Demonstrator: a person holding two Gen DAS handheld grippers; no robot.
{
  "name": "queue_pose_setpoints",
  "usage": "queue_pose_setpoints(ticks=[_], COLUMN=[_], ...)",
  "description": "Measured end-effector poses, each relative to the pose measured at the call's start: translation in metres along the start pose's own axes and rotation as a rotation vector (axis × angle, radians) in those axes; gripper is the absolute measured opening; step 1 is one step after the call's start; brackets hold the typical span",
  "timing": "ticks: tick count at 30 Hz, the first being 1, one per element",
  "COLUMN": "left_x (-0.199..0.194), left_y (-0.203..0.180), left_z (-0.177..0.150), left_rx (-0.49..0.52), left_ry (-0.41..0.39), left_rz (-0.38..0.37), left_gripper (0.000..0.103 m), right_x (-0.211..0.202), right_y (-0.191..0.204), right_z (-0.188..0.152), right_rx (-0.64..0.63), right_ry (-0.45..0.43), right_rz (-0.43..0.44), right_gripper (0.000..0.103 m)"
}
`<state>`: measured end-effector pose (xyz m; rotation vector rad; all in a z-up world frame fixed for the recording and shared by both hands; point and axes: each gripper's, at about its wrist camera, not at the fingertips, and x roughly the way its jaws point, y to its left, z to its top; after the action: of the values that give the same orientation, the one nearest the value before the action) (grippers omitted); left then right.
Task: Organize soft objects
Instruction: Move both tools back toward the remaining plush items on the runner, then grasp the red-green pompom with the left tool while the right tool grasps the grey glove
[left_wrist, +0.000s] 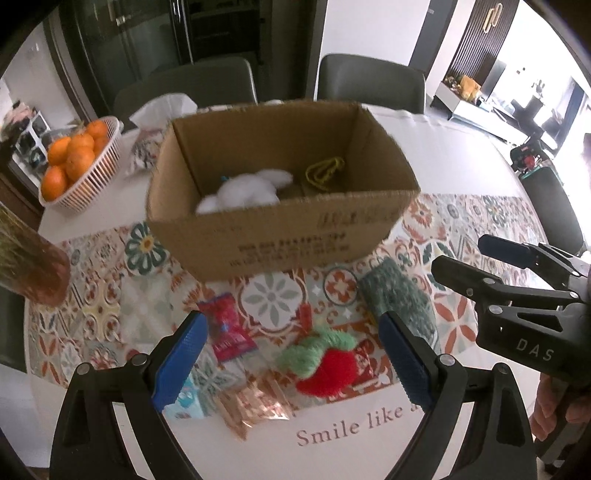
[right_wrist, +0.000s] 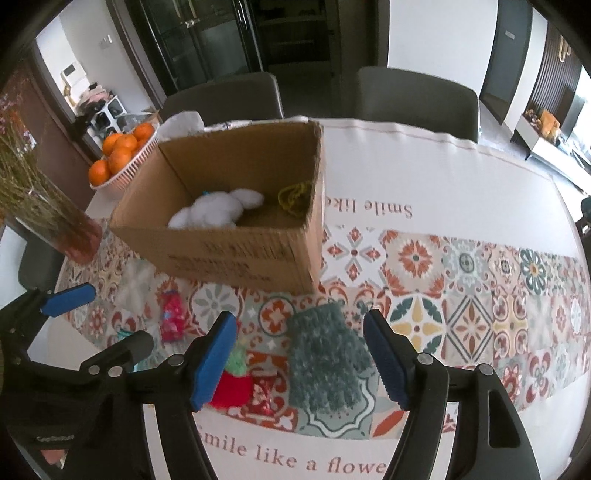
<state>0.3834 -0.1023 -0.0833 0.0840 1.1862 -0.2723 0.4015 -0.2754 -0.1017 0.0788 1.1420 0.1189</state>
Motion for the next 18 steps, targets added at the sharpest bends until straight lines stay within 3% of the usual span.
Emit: queue_pose_setpoints(ticks=[18], left_x=[0.063], left_y=[-0.010], left_z=[-0.040], left_rx=[-0.067], left_ry=[0.185], left_rz=[-0.045], left_gripper=[0.094], right_x=[0.060], right_y=[-0.024], right_z=[-0.040], right_rx=[0.045], right_ry=[0.178], right_rz=[0.045], right_gripper=[0.078])
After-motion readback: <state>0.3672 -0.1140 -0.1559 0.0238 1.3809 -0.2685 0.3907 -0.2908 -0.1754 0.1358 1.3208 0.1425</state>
